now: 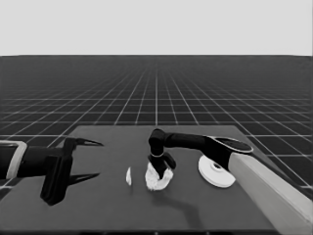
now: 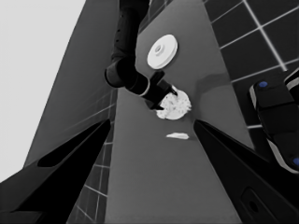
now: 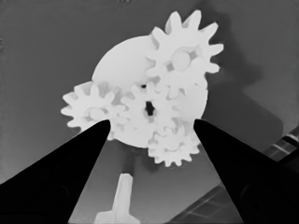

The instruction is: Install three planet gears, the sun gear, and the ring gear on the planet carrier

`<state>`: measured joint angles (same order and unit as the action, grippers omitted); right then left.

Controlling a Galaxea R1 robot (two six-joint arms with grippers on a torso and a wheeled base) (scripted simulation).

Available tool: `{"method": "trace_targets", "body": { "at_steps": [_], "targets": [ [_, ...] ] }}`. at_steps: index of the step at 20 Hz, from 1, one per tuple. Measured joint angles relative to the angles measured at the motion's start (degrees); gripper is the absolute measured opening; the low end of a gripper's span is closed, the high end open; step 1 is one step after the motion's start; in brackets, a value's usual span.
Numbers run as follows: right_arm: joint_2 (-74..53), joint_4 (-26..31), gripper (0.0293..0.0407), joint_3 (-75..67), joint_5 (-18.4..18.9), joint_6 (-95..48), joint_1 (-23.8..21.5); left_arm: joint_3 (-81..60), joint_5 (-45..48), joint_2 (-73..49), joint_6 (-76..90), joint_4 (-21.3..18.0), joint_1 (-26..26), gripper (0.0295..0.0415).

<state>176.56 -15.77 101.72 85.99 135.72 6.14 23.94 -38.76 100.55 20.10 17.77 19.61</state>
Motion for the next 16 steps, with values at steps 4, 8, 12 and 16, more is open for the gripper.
{"method": "trace_targets", "body": {
  "at_steps": [4,8,12,16],
  "targets": [
    [-0.69,4.03,0.0391,-3.25,2.1,-36.68,-4.97,0.0,0.0,0.0,0.0,0.0,0.0,0.0385],
    [-0.91,6.29,0.0385,-4.09,2.24,-54.91,-7.55,0.0,0.0,0.0,0.0,0.0,0.0,0.0385],
    [-0.95,6.61,0.0385,-4.14,2.19,-57.15,-7.81,0.0,0.0,0.0,0.0,0.0,0.0,0.0385],
    [-64.48,-20.45,0.0386,-69.44,-15.83,-110.16,11.73,0.0,0.0,0.0,0.0,0.0,0.0,0.0385]
  ]
}}
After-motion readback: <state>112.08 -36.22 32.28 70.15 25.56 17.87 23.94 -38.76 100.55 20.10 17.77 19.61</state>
